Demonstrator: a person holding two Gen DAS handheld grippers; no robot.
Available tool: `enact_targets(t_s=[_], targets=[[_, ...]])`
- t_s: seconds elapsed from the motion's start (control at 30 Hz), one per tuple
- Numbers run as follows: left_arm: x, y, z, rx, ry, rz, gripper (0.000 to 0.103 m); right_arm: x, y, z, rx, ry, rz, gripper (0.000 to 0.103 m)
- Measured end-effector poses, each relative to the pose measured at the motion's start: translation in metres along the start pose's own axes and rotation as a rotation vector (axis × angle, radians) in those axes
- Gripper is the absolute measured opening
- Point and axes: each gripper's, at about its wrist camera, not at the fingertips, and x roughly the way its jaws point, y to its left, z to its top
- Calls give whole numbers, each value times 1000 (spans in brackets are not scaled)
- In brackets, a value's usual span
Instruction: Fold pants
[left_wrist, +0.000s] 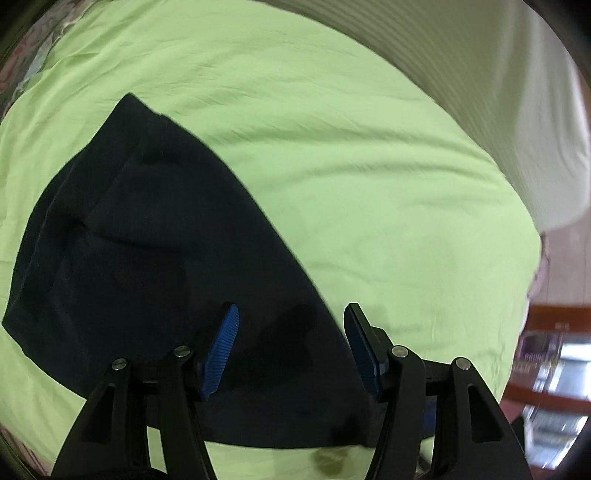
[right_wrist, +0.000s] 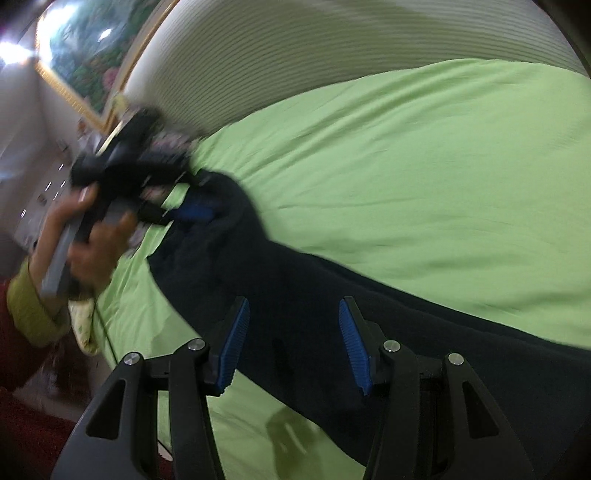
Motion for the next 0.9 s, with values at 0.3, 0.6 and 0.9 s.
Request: enact_targets(t_s=[0.3, 0.6, 0.9], targets=[[40, -28, 54, -55, 42, 213, 60, 64, 21, 12, -109, 160, 32, 52], [49, -32, 52, -18, -8, 185, 5, 85, 26, 15, -175, 212, 45, 18], [-12, -3, 13, -59, -169, -24, 3, 52, 38, 22, -236, 125, 47, 7]])
